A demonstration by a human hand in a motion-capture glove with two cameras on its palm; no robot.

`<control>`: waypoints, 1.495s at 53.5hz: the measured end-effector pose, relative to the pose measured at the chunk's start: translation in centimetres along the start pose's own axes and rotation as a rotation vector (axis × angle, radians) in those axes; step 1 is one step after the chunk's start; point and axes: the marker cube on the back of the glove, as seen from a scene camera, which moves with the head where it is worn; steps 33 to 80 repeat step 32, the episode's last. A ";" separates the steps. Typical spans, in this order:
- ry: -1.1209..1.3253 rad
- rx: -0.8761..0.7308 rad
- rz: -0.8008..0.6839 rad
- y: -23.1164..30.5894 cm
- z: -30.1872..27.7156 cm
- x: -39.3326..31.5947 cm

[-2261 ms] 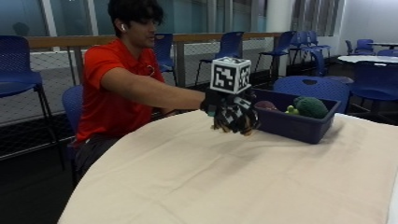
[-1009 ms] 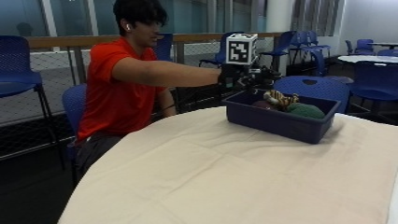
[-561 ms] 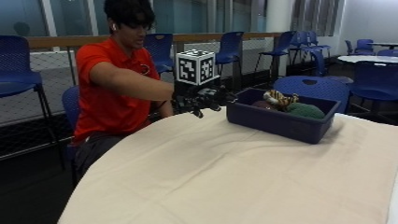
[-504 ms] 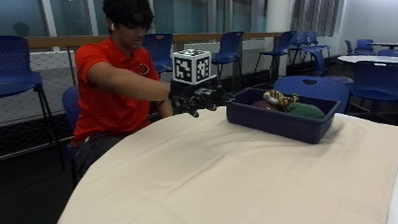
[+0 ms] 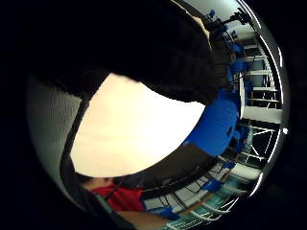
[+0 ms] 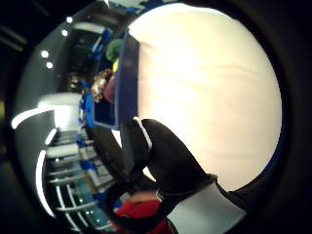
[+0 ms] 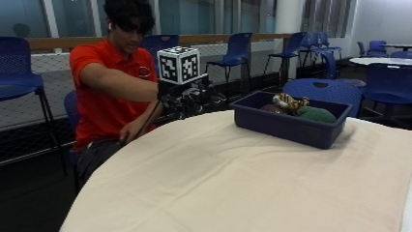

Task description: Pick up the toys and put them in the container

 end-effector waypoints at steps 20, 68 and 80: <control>0.012 -0.009 -0.011 1.7 -0.6 0.7; 0.012 -0.001 -0.003 1.5 -0.8 1.0; 0.012 -0.001 -0.003 1.5 -0.8 1.0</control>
